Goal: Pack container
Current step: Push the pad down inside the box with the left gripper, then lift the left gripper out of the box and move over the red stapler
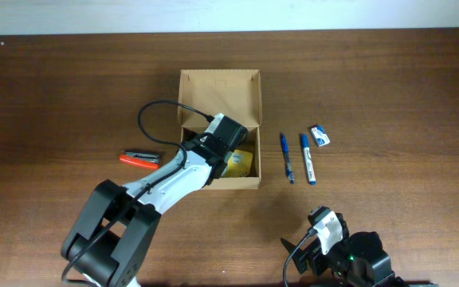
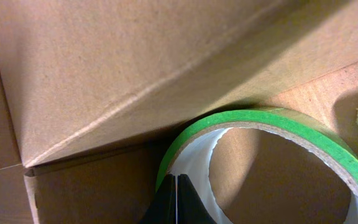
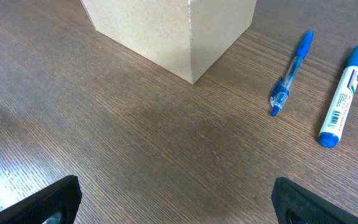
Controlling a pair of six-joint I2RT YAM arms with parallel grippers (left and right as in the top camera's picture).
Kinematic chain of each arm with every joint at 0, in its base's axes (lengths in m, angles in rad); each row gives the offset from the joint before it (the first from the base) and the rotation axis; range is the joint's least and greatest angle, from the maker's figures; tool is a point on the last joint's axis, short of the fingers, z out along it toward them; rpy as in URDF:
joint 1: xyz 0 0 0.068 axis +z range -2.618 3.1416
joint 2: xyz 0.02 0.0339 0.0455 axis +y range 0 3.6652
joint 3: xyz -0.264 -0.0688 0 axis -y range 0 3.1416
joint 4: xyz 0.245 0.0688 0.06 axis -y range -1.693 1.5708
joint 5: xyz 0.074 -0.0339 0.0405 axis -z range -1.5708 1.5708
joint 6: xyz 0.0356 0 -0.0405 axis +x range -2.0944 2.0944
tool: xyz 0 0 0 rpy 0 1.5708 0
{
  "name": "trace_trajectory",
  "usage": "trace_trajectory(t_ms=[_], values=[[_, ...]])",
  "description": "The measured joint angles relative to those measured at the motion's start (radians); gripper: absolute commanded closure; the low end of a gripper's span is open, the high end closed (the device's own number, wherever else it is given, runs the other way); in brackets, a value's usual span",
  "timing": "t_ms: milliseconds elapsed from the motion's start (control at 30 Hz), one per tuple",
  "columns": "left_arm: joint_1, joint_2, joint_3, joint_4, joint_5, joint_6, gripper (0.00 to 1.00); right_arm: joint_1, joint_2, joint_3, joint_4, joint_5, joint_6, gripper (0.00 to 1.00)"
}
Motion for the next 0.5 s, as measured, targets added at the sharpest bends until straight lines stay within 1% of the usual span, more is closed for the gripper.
trace_trajectory(t_ms=[267,500], values=[[-0.034,-0.025,0.027,-0.004,0.034,0.001,0.98,0.000,0.000,0.000,0.000,0.000,0.000,0.01],[-0.043,-0.223,0.121,-0.020,0.096,0.004,0.98,0.000,0.000,0.000,0.000,0.000,0.000,0.01]])
